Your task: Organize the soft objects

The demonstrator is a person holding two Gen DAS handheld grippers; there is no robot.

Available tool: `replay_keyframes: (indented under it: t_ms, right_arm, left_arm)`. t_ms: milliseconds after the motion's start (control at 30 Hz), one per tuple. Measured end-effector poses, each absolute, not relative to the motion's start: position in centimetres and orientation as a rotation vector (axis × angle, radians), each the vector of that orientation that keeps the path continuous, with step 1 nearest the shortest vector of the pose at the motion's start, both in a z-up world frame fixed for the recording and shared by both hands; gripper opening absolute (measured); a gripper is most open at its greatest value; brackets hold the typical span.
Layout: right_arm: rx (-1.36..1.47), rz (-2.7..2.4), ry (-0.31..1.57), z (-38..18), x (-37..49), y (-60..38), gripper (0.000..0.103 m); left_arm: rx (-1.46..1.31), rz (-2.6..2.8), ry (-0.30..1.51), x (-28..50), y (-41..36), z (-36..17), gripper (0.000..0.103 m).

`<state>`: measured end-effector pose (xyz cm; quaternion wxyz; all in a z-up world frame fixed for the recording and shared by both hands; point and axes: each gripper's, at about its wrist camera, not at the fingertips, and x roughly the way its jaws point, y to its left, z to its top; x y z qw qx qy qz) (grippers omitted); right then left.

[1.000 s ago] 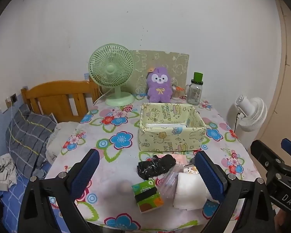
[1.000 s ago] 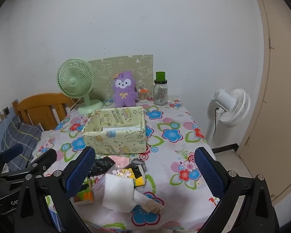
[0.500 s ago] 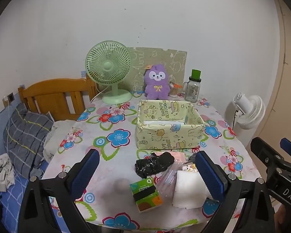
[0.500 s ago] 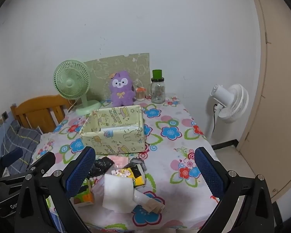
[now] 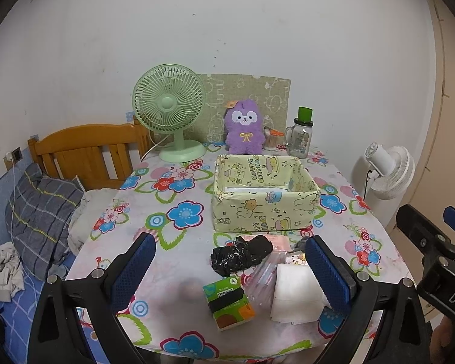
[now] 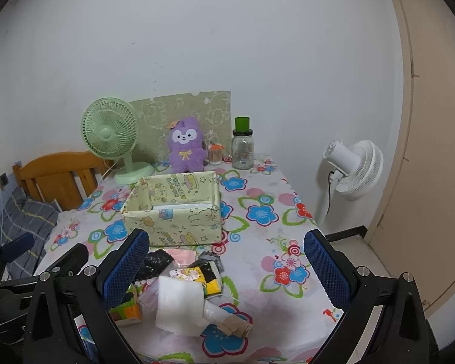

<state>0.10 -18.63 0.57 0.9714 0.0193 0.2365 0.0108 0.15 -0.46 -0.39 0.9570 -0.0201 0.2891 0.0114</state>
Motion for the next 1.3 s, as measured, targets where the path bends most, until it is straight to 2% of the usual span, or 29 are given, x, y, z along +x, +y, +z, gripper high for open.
replay_keyframes:
  t_ms: [833,1300]
  right_arm:
    - [0.052,0.043,0.479,0.3,0.6,-18.3,0.103]
    - [0.051,0.074,0.51,-1.4,3.1,-17.7,0.103]
  left_arm:
    - [-0.04,0.024,0.563,0.3,-0.7,-0.9,0.099]
    - [-0.043,0.015,0.601,2.9,-0.6,-3.1,0.099]
